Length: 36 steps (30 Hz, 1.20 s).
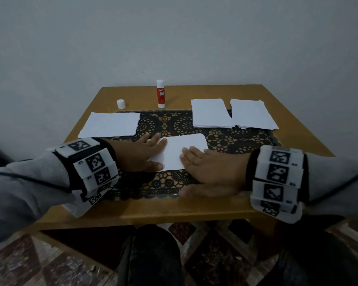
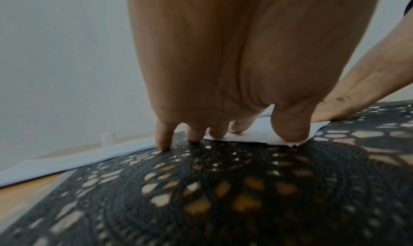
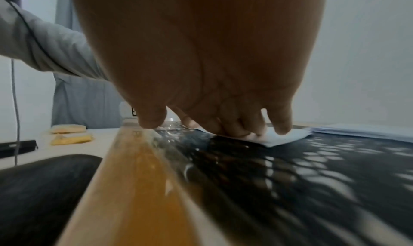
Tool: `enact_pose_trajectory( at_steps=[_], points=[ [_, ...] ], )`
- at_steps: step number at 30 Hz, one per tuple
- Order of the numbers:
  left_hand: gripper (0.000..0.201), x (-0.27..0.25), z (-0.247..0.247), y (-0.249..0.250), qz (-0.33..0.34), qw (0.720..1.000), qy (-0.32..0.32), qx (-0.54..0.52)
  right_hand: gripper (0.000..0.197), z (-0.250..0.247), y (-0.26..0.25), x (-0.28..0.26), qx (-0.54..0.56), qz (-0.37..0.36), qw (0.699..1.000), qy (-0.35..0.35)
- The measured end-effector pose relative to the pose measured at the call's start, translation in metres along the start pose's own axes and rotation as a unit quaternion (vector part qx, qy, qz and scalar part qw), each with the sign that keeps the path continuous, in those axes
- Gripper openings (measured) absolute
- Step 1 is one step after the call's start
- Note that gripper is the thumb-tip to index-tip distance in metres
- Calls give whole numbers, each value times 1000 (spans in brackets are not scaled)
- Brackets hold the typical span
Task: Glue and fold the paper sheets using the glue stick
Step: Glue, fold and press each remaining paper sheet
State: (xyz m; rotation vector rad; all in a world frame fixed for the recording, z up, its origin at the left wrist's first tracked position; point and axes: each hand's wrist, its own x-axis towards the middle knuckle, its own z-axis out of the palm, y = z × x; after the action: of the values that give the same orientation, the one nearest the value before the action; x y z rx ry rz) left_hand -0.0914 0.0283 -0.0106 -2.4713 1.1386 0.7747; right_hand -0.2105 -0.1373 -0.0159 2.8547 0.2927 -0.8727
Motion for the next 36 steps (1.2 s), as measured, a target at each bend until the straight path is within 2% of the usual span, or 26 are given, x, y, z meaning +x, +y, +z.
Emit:
enact_pose_trajectory(
  at_steps=[5, 10, 16, 20, 22, 28, 33, 36],
  points=[
    [79, -1, -1, 1, 0, 1000, 1, 2, 95, -20, 15, 30, 28, 73, 996, 40],
    [79, -1, 0, 0, -2, 1000, 1, -2, 89, -7, 16, 22, 35, 32, 998, 31],
    [75, -2, 1, 17, -34, 997, 26, 59, 75, -9, 41, 26, 57, 76, 995, 41],
    [68, -9, 3, 52, 72, 997, -1, 8, 74, -7, 40, 27, 56, 68, 995, 48],
    [66, -7, 3, 48, 90, 996, 0, 0, 74, -6, 42, 26, 57, 66, 995, 51],
    [66, -1, 3, 2, -16, 1000, 18, -2, 75, -6, 44, 25, 59, 59, 995, 47],
    [67, -8, 9, 5, 8, 1000, 10, -5, 80, -7, 35, 22, 45, 67, 995, 53],
    [68, -8, 7, 2, 4, 1000, 4, -2, 88, -3, 7, 12, 18, 11, 998, 54]
  ],
)
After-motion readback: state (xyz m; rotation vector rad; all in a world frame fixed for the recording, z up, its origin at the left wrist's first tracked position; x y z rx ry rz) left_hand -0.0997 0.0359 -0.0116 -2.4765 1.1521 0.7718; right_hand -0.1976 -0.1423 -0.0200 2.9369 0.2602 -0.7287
